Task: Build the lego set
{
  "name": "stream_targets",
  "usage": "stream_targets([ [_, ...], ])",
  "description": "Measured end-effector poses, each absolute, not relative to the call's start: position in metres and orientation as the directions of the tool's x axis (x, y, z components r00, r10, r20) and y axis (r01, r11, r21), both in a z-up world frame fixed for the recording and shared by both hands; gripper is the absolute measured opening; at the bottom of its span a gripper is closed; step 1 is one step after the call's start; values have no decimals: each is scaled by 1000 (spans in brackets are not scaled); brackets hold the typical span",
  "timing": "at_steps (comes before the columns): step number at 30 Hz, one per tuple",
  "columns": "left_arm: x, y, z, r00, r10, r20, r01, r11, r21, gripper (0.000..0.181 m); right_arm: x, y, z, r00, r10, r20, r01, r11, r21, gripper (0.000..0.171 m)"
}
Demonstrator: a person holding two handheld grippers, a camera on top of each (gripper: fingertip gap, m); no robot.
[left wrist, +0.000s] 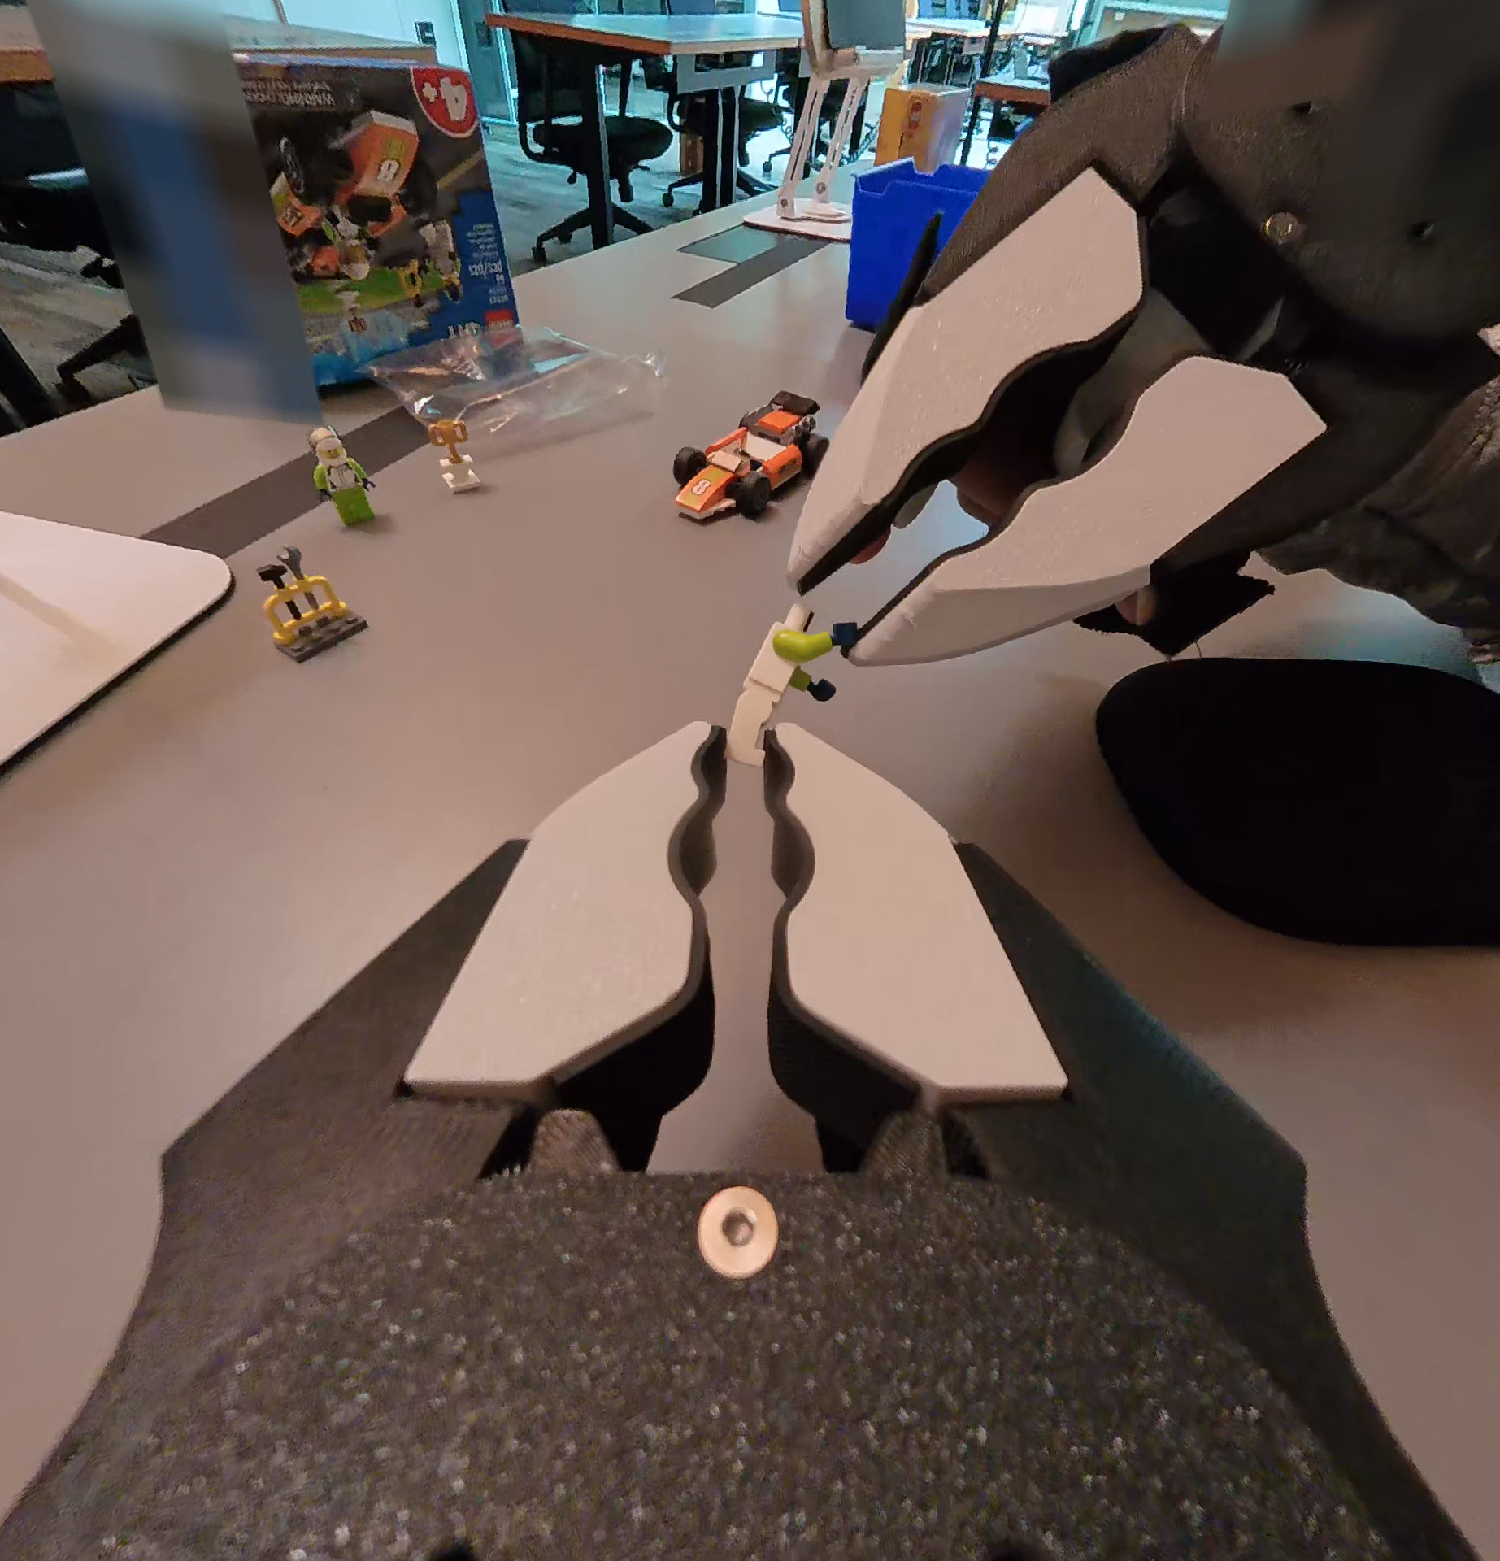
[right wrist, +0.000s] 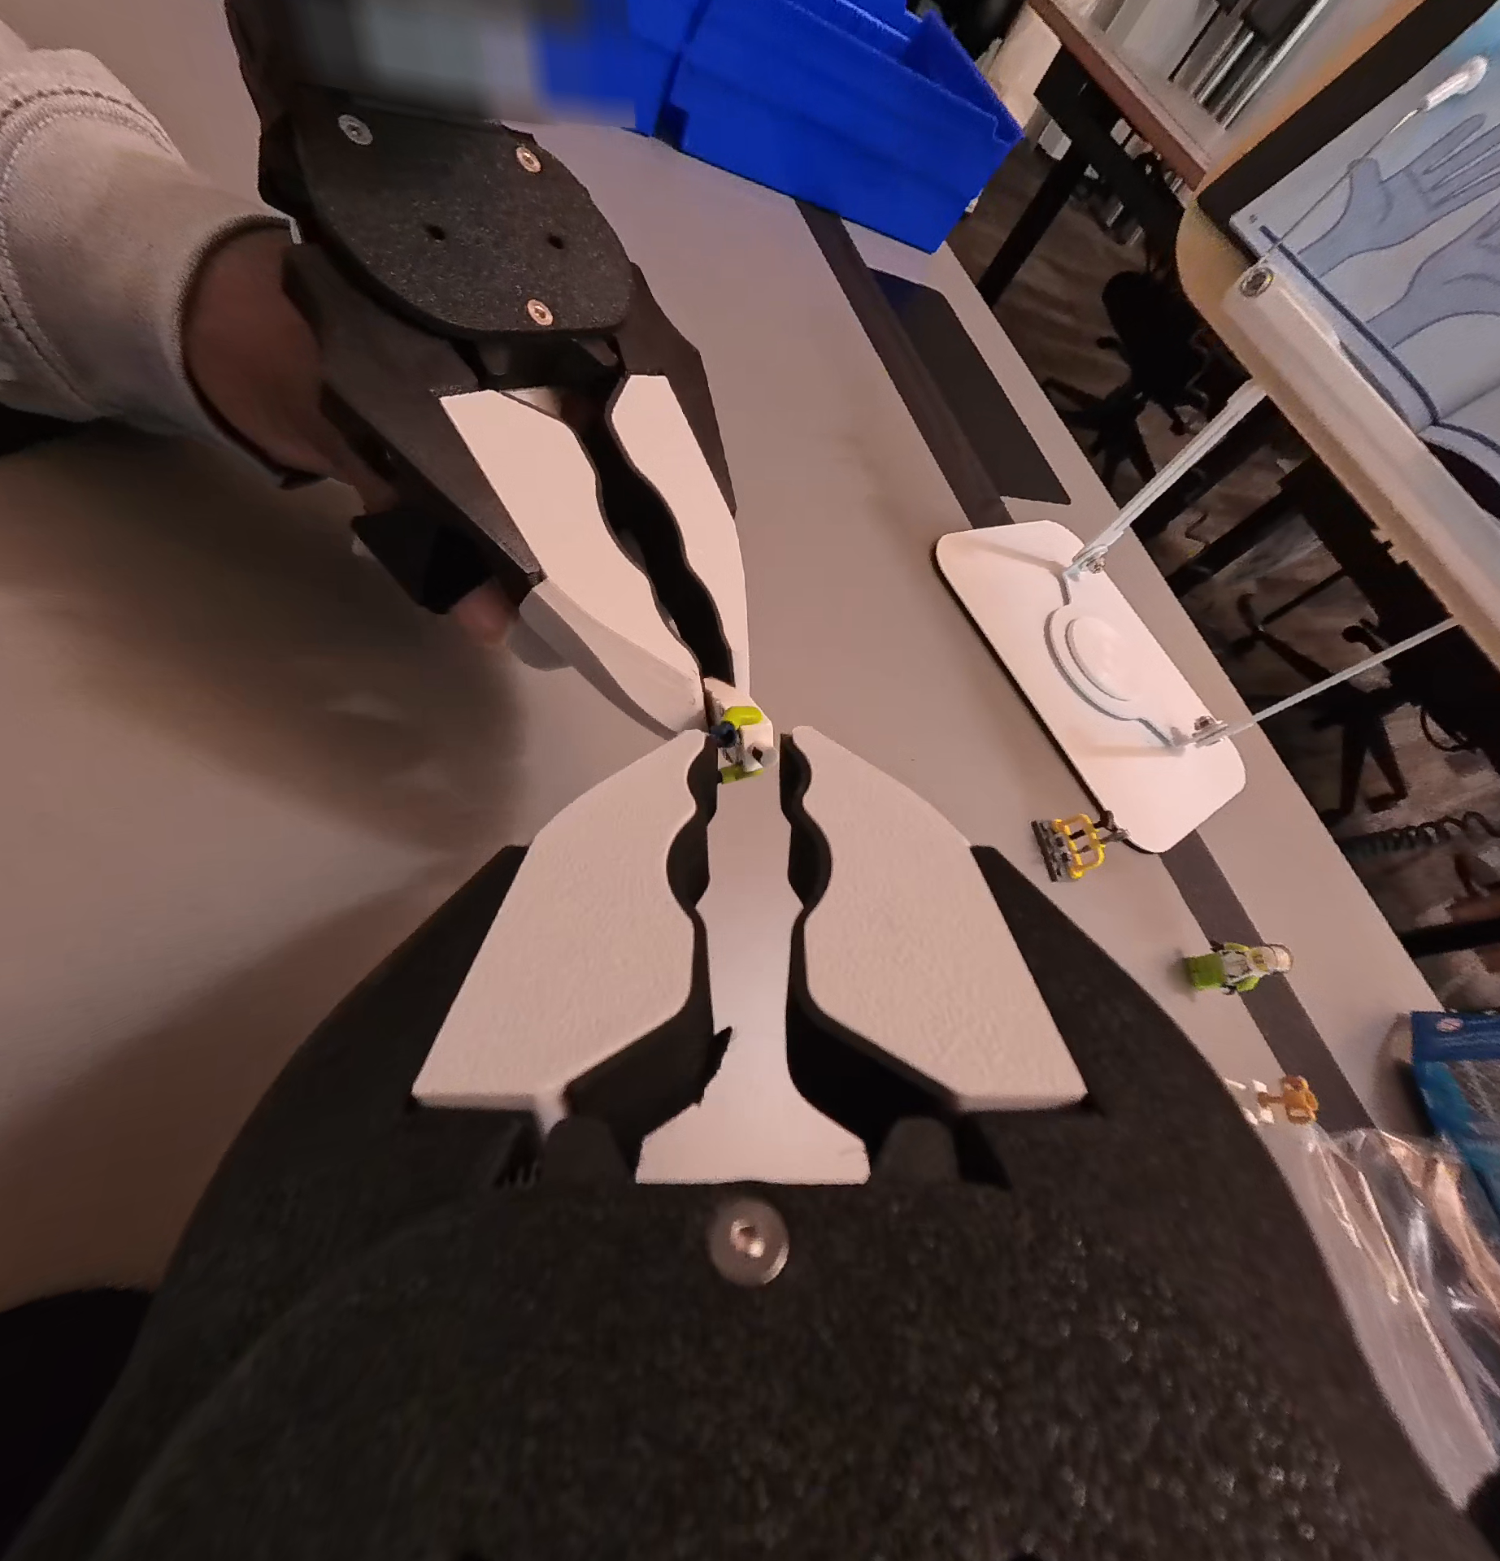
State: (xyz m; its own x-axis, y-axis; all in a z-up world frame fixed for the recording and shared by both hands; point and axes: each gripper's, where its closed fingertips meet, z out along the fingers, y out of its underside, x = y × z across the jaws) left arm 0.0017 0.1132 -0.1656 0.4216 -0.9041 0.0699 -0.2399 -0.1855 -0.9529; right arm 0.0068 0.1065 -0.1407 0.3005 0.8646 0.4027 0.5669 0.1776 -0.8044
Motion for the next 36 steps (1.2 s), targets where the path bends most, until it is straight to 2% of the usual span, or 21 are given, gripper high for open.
stream_targets([
  [11, 1, 119, -180, 438, -892, 110, -262, -244, -934, 9, 4, 109, -156, 215, 887, 408, 572, 224, -789, 16],
  [14, -1, 123, -185, 452, -882, 131, -263, -272, -926, 9, 0, 108, -163, 192, 906, 377, 569, 210, -795, 24],
  [17, 1, 120, -186, 431, -893, 133, -266, -266, -927, 9, -1, 115, -167, 209, 892, 400, 579, 217, -786, 15],
  [25, 2, 118, -186, 401, -907, 132, -264, -252, -931, 9, 0, 115, -166, 143, 932, 333, 562, 201, -802, 9],
  [36, 8, 106, -177, 324, -941, 96, -250, -183, -951, 9, 6, 101, -156, 53, 968, 243, 552, 175, -815, 8],
])
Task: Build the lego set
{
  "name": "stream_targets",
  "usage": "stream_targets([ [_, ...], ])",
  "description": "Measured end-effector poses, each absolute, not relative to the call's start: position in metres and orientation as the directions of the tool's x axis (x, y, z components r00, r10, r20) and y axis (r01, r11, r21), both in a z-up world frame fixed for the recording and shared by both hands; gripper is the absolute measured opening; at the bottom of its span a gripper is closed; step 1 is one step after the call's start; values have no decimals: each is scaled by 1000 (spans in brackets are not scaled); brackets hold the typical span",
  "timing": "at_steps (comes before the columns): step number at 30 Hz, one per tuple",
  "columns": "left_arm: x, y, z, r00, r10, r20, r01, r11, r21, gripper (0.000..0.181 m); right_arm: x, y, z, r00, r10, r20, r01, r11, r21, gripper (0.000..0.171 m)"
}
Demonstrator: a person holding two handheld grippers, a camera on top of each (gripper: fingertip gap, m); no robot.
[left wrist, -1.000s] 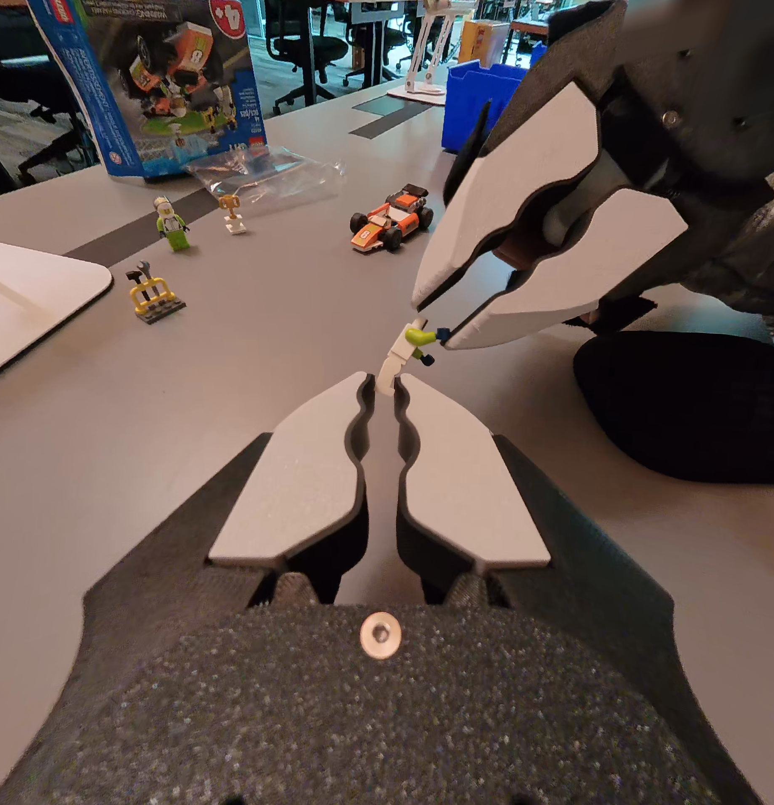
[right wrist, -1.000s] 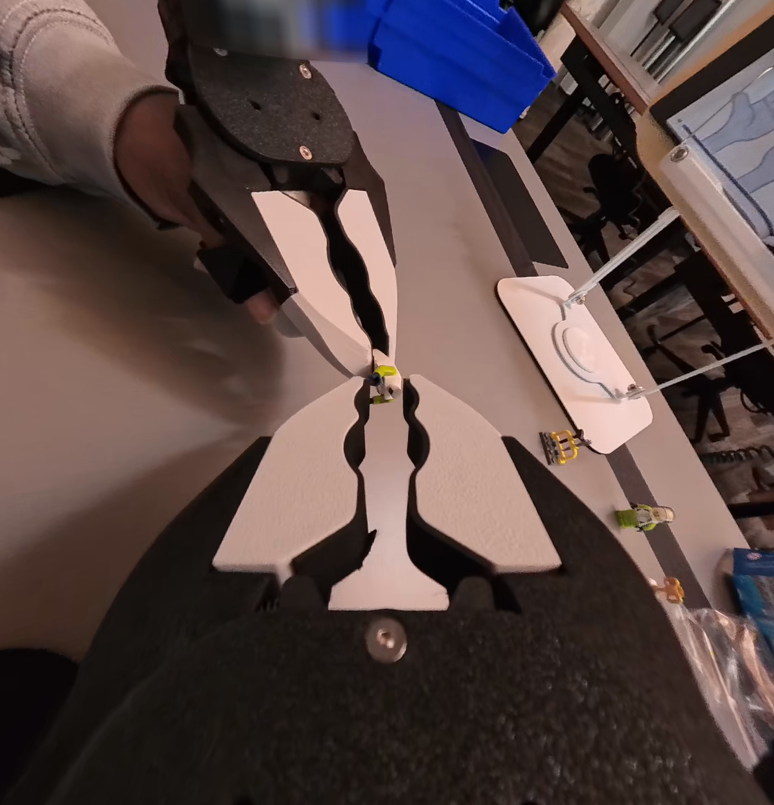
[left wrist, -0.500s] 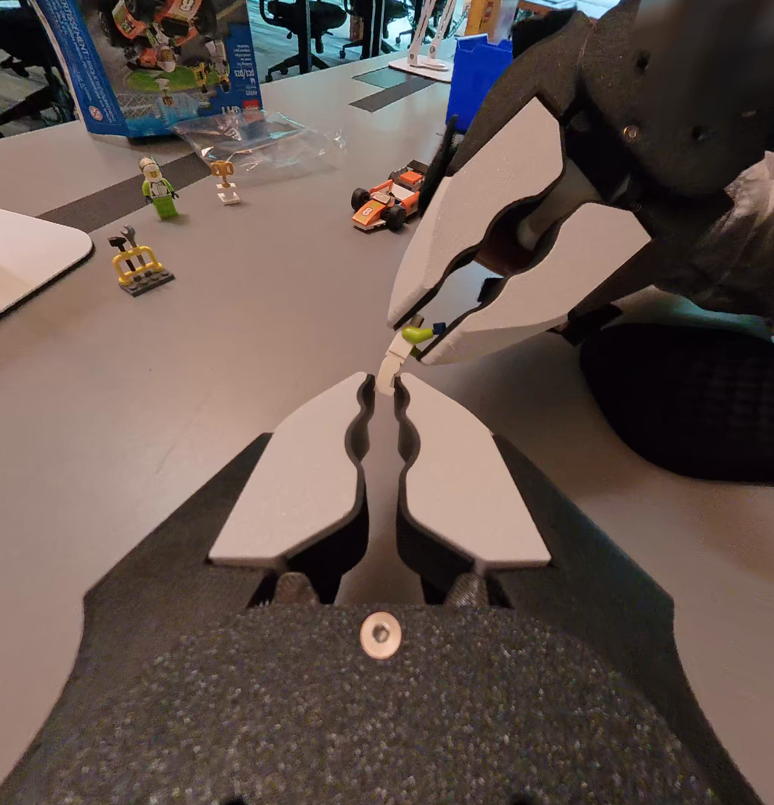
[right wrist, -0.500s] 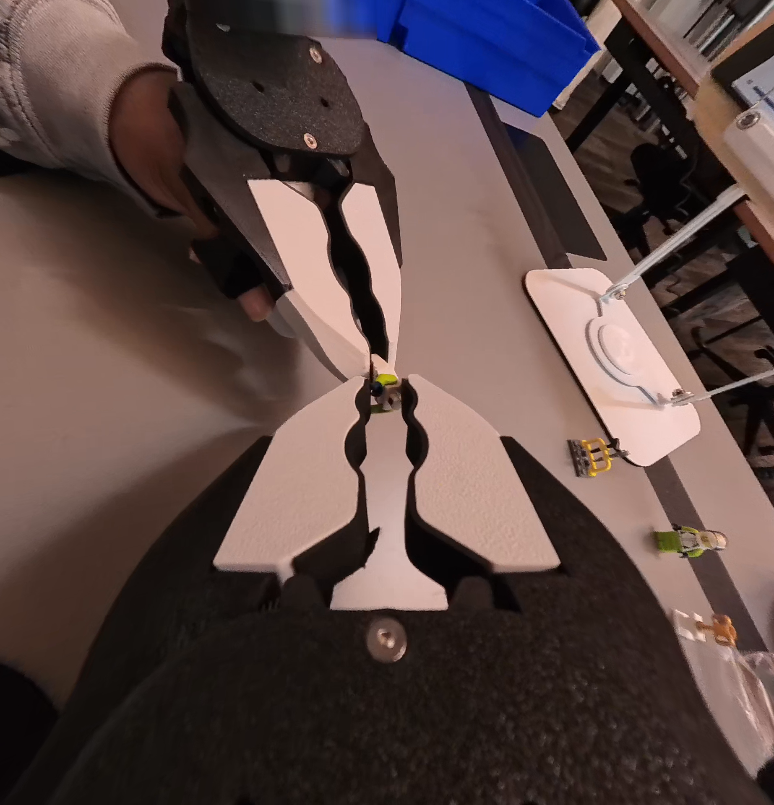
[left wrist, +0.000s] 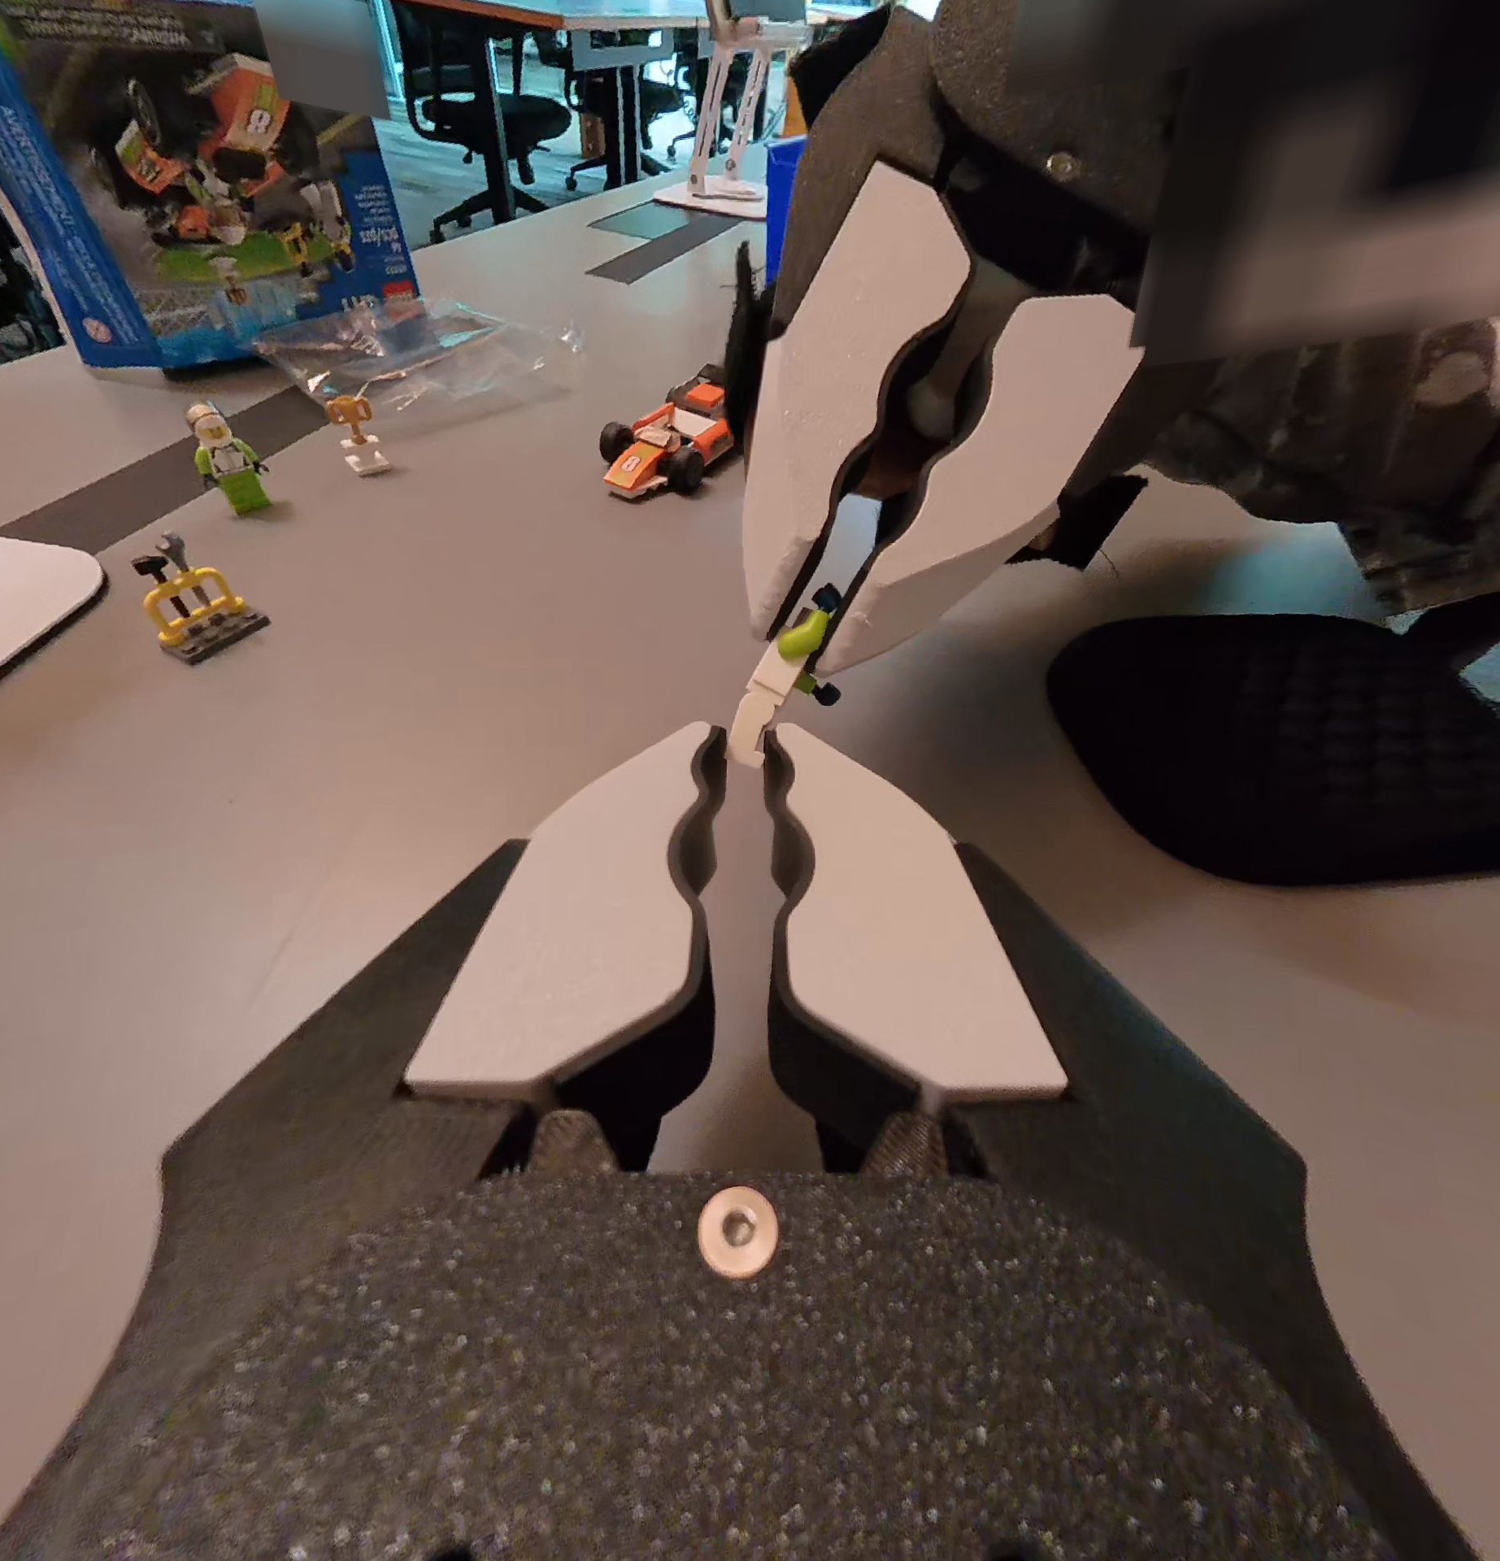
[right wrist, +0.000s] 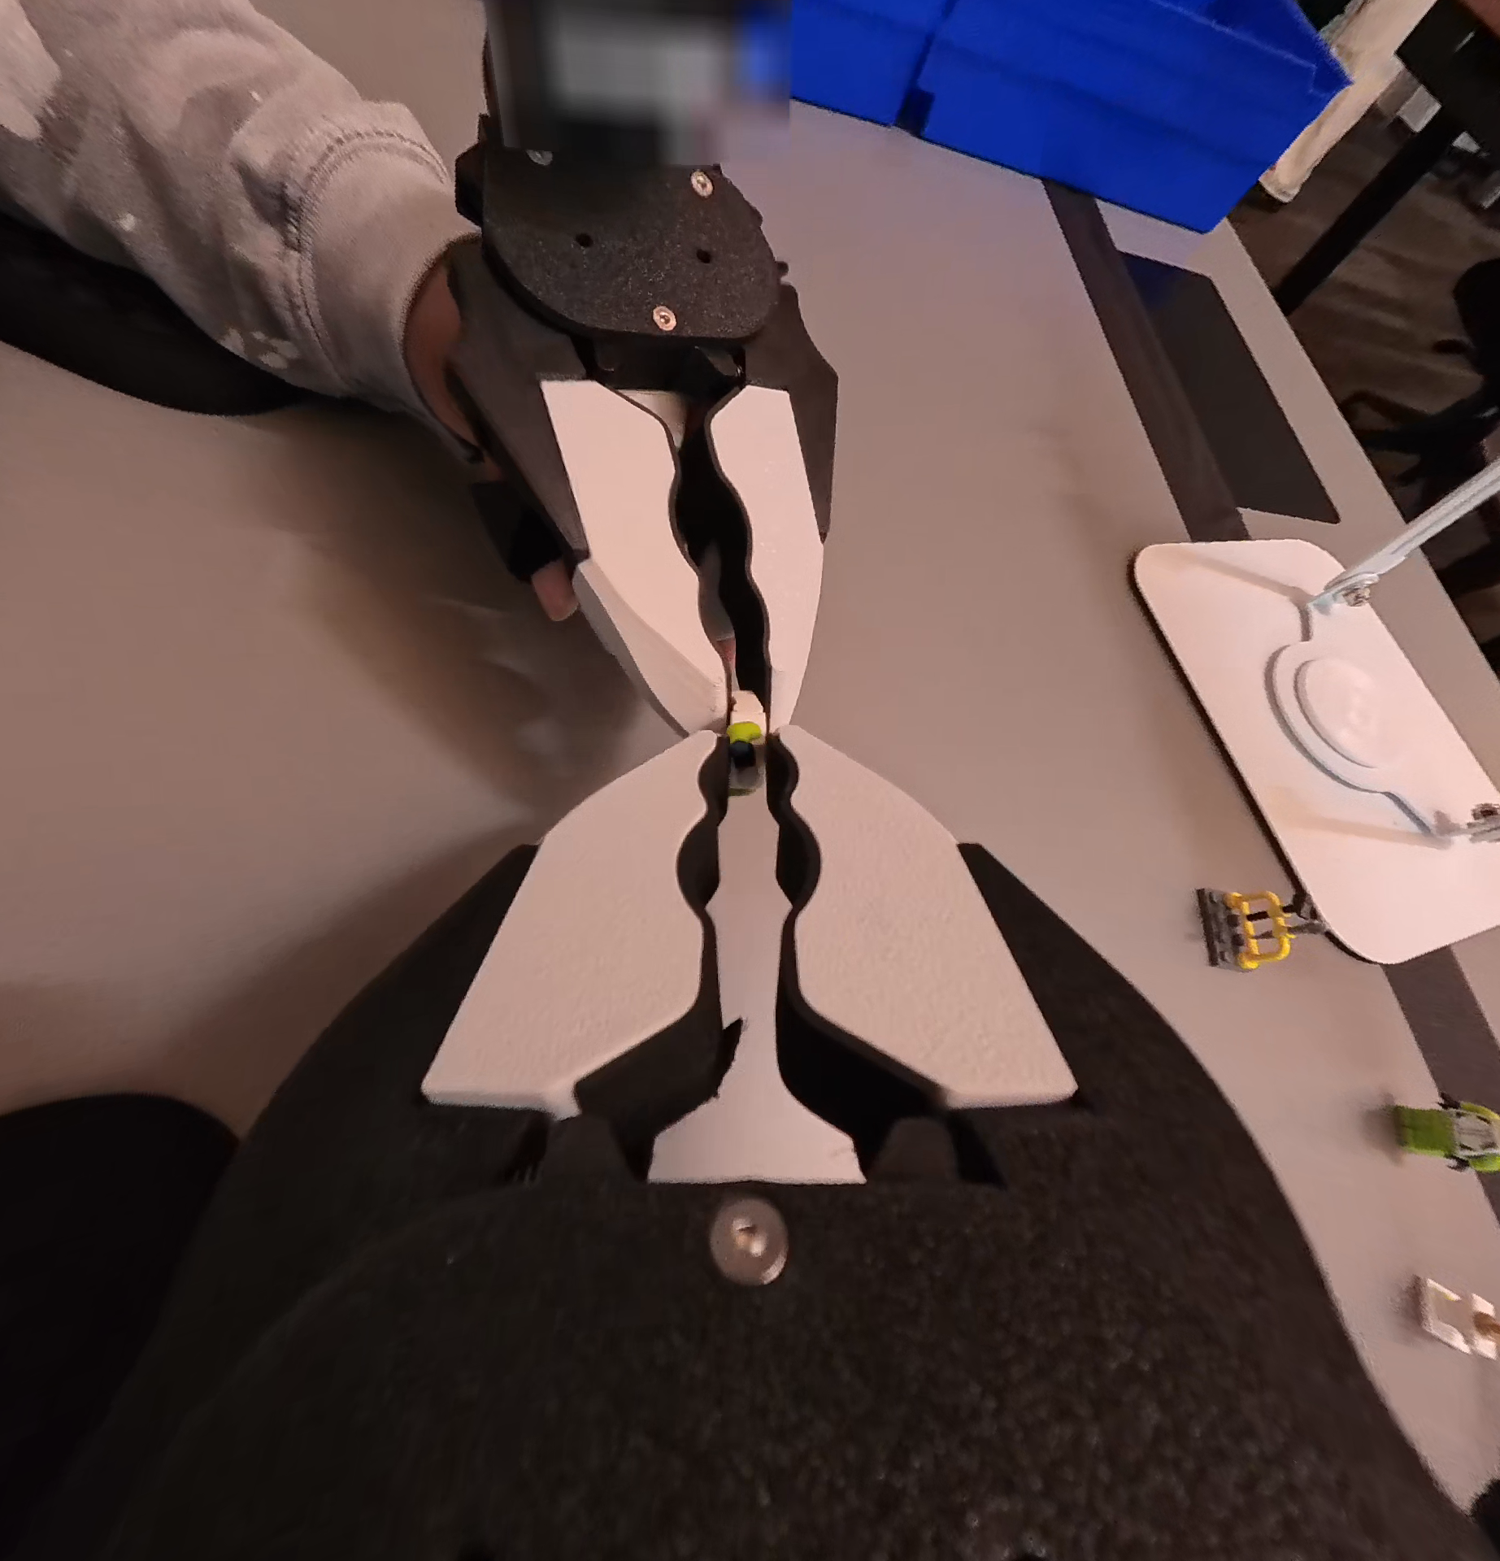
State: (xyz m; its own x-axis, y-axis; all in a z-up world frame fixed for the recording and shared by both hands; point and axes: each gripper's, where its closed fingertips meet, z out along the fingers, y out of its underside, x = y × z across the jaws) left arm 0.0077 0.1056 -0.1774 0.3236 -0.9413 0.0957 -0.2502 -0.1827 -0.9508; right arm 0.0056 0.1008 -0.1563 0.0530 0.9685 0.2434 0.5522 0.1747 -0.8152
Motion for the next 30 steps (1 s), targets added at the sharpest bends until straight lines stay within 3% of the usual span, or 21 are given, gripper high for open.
stream_targets([
  [4, 10, 102, -169, 293, -942, 162, -189, -224, -956, 9, 7, 99, -146, 78, 977, 198, 509, 132, -850, 9],
  [7, 8, 103, -163, 288, -920, 266, -122, -311, -943, 9, 12, 99, -132, 131, 978, 162, 454, 86, -887, 24],
  [18, 3, 110, -158, 220, -803, 554, 30, -562, -826, 9, 16, 100, -128, 277, 932, 233, 408, 106, -907, 24],
  [24, 6, 107, -160, 207, -805, 556, 12, -566, -824, 9, 2, 106, -127, 248, 963, 103, 381, 1, -925, 32],
  [30, 4, 110, -165, 245, -792, 560, -2, -578, -816, 9, -4, 111, -131, 263, 947, 184, 425, 57, -903, 10],
])
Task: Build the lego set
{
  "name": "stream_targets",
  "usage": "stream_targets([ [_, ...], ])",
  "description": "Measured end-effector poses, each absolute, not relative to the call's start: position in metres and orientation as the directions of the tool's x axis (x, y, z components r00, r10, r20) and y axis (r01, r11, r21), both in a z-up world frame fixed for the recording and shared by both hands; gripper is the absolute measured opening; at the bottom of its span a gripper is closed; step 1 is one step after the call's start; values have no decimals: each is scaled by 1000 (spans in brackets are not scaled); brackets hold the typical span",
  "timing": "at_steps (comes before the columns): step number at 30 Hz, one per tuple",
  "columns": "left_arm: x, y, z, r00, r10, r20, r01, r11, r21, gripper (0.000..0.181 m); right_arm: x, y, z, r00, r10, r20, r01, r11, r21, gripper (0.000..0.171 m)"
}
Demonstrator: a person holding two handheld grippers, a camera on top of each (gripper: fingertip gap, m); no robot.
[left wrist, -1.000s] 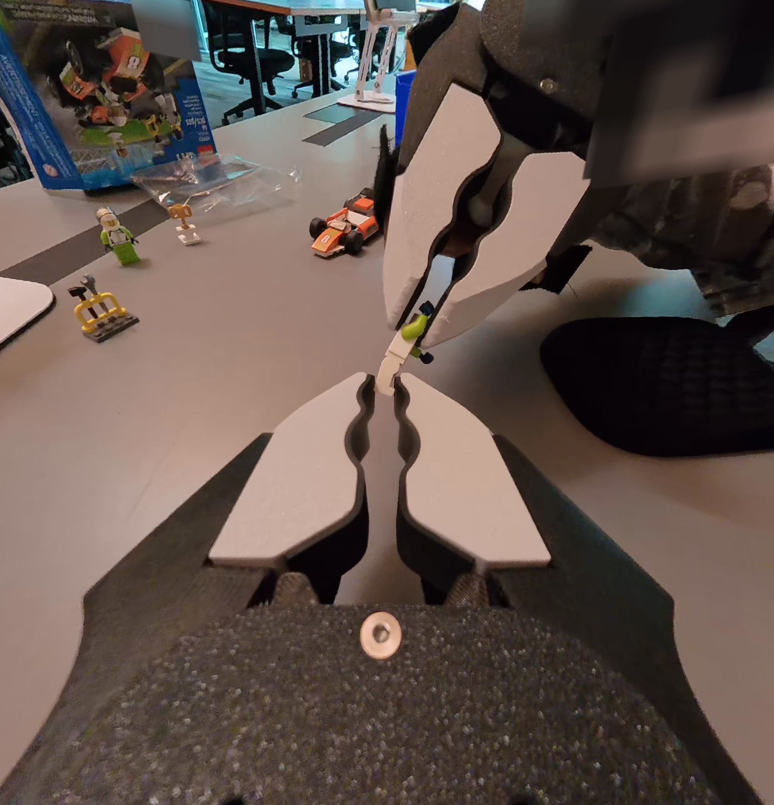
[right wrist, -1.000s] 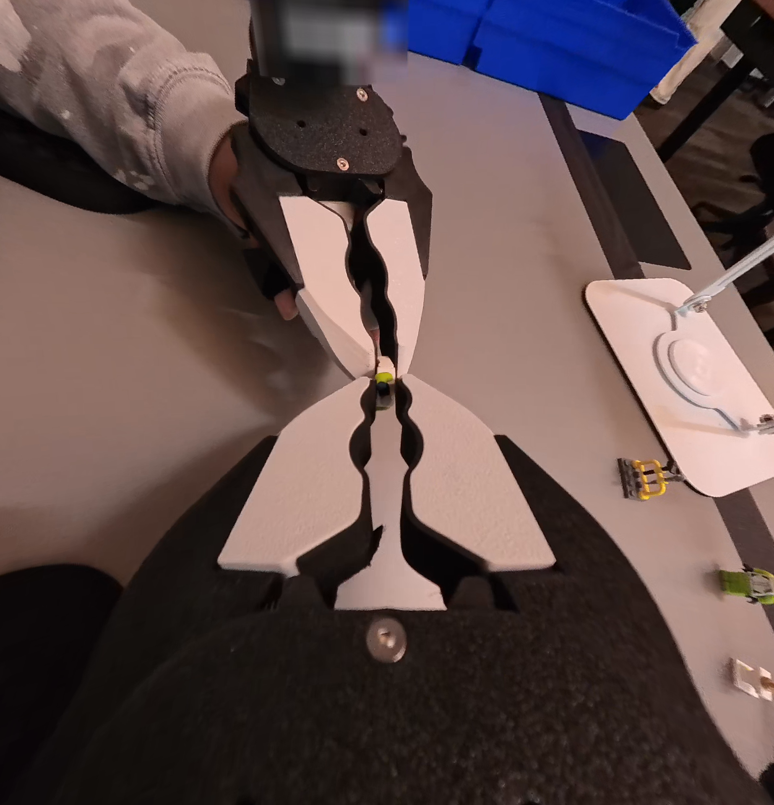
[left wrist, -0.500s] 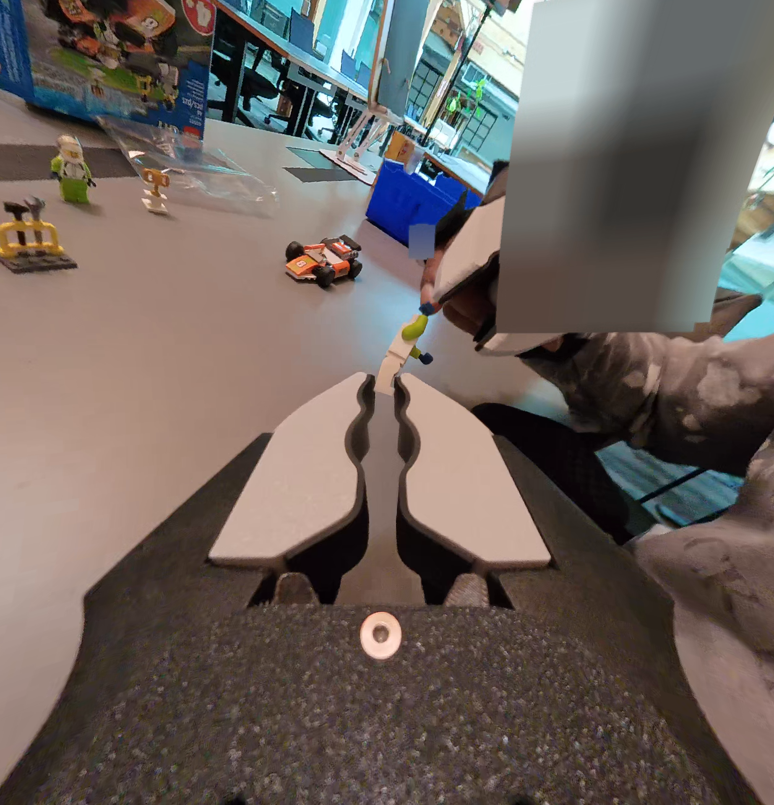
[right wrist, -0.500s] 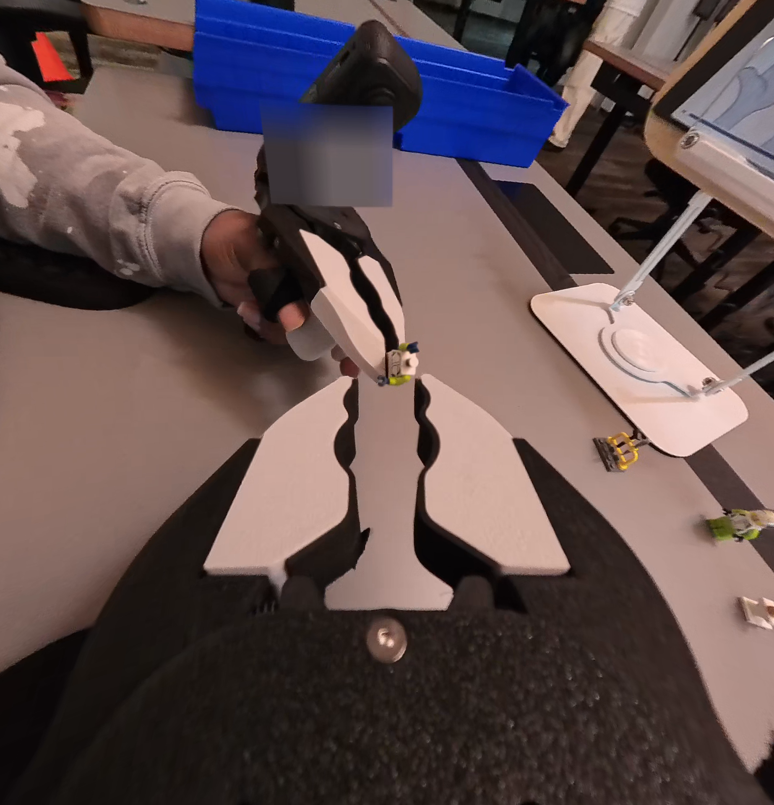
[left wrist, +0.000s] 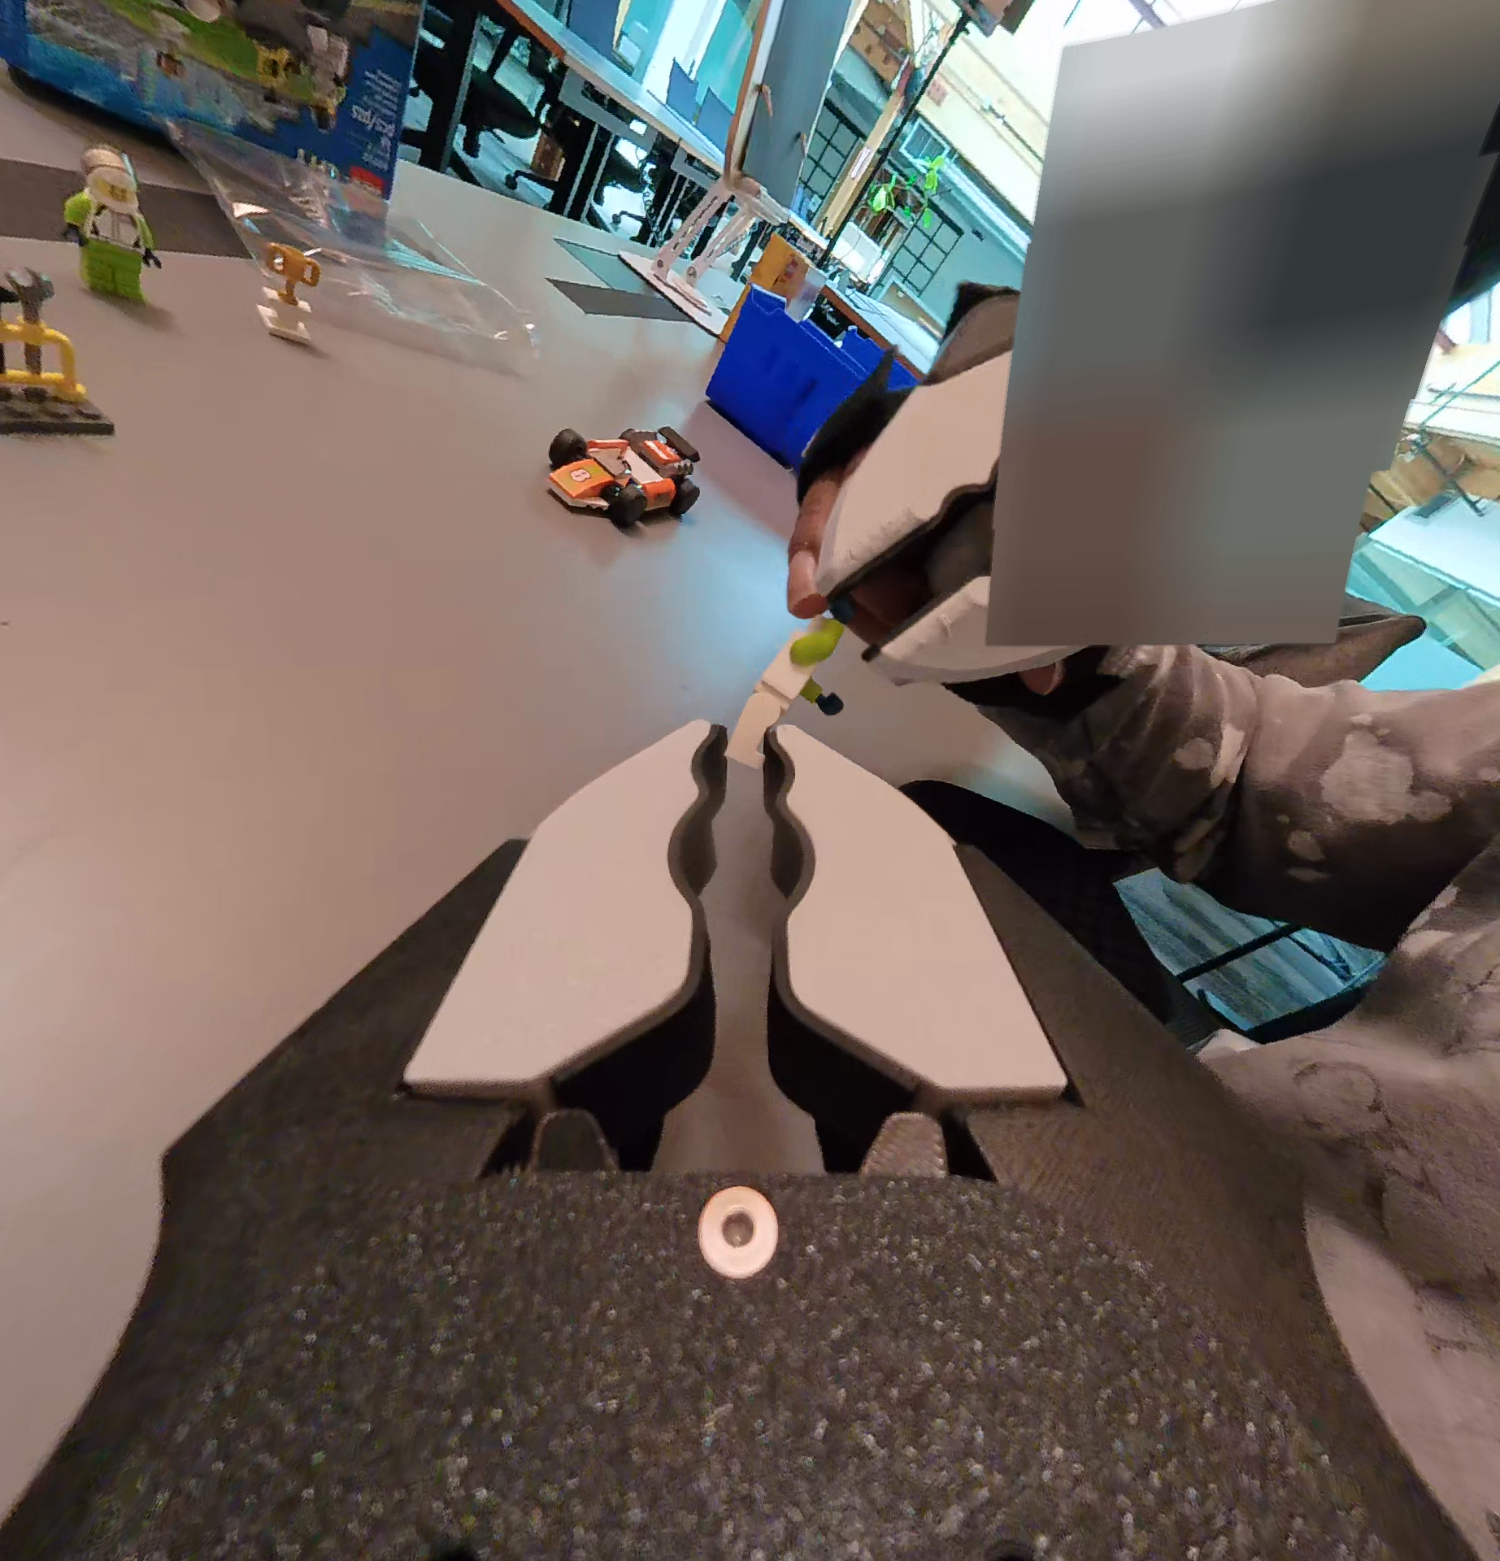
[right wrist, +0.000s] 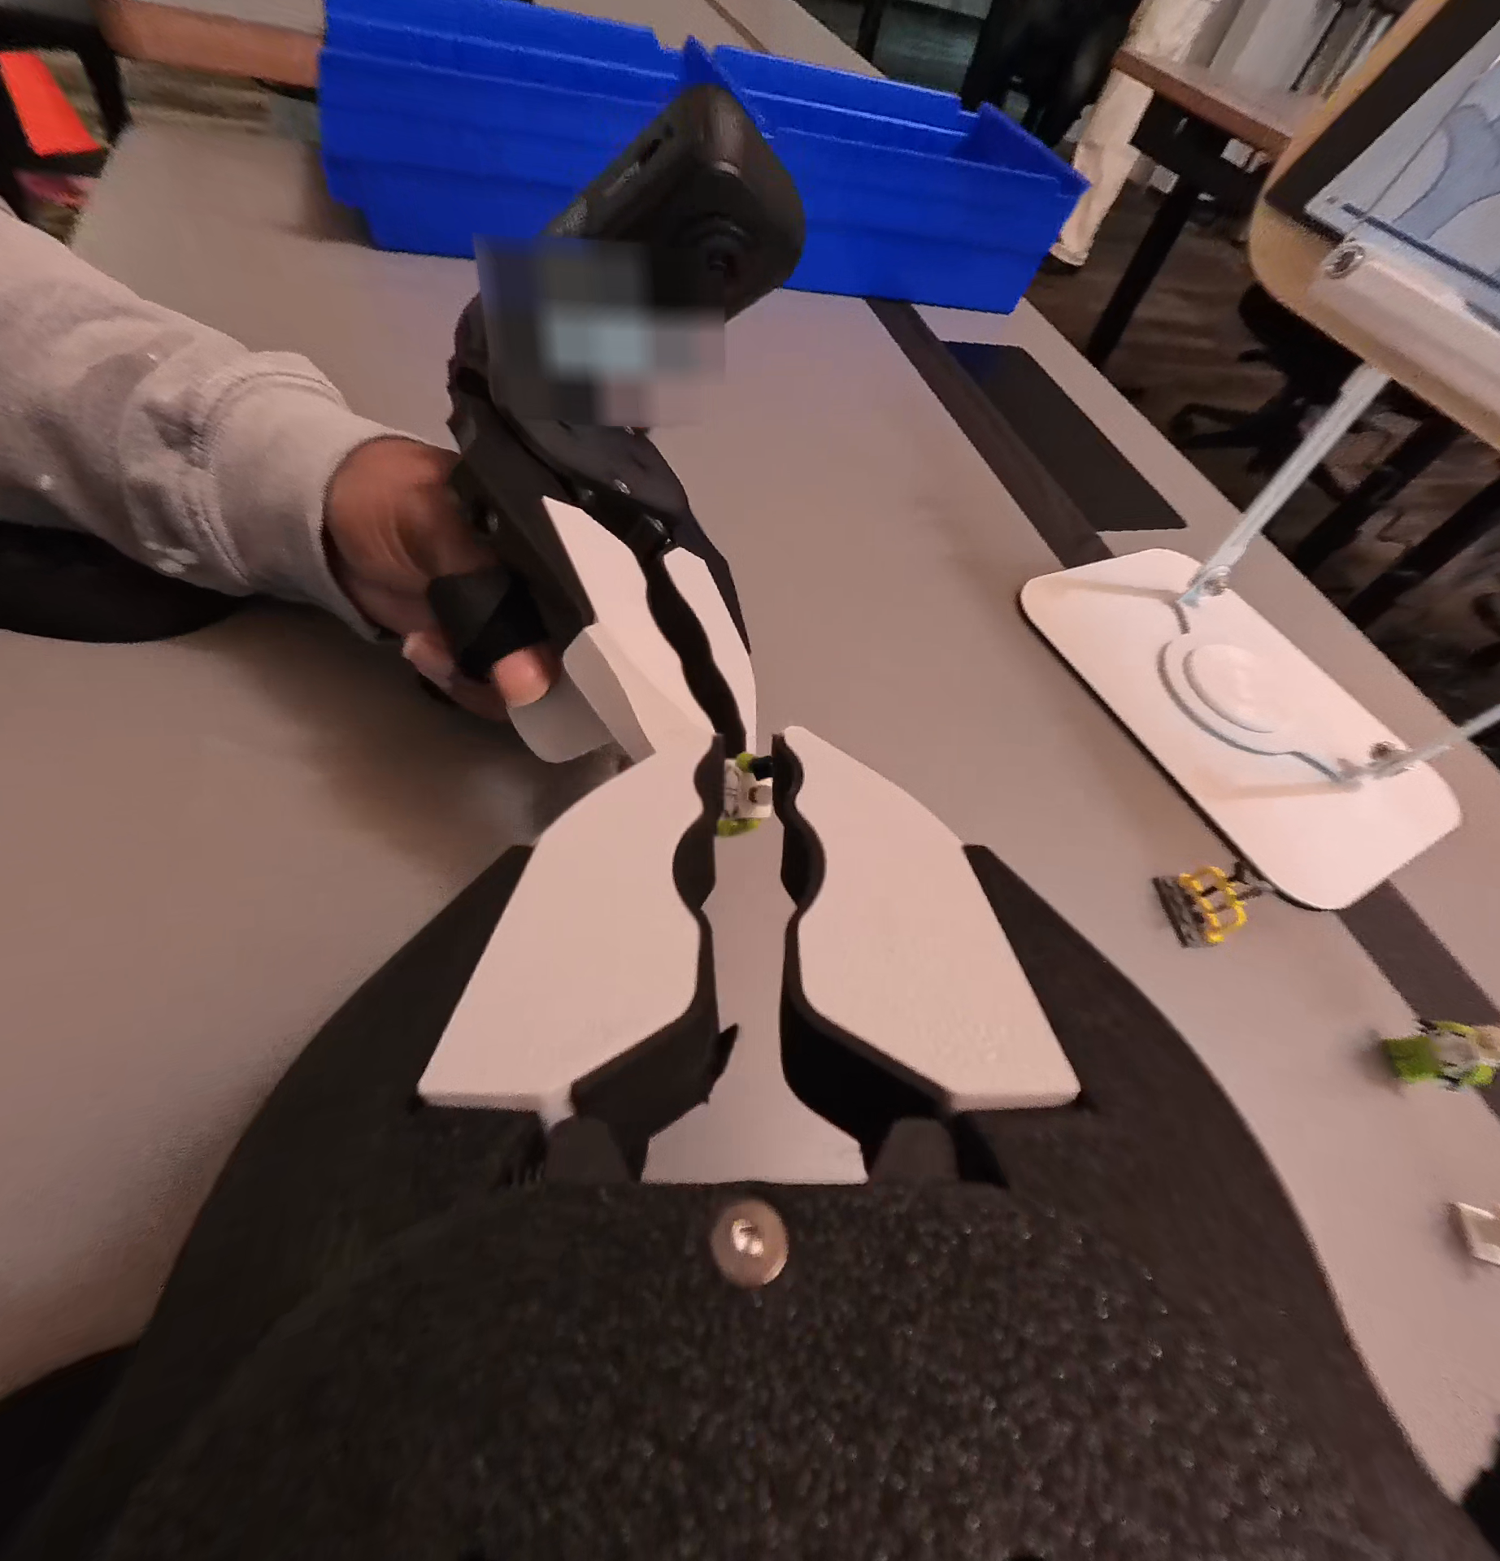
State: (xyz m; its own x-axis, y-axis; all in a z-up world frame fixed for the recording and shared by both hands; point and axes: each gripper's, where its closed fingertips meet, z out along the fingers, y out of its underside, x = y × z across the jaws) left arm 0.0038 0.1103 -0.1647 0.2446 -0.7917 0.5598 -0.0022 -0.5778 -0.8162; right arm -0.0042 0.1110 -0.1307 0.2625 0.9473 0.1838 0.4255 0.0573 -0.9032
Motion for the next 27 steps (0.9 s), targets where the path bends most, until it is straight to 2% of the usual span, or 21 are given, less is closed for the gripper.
stream_targets([
  [2, 3, 112, -167, 260, -779, 571, -3, -592, -806, 9, -3, 114, -133, 292, 927, 235, 452, 82, -888, 4],
  [8, 4, 115, -168, 278, -749, 602, 17, -623, -782, 9, -3, 113, -134, 314, 914, 257, 461, 90, -883, 5],
  [12, 2, 115, -165, 276, -760, 589, 20, -608, -794, 9, -2, 117, -135, 320, 914, 248, 465, 77, -882, 17],
  [16, 1, 117, -165, 286, -757, 587, 25, -607, -794, 9, -4, 118, -137, 321, 895, 311, 485, 127, -865, 6],
  [19, 0, 119, -168, 305, -741, 598, 25, -621, -783, 9, -4, 120, -139, 327, 830, 452, 552, 221, -804, 6],
  [23, -2, 122, -172, 331, -712, 619, 34, -646, -762, 9, -6, 121, -143, 280, 707, 649, 657, 352, -667, 5],
  [25, -1, 122, -173, 328, -698, 637, 43, -662, -748, 9, -8, 121, -145, 257, 671, 695, 683, 383, -622, 4],
  [27, -2, 123, -173, 324, -693, 644, 47, -668, -743, 9, -8, 121, -145, 261, 673, 692, 680, 380, -627, 4],
])
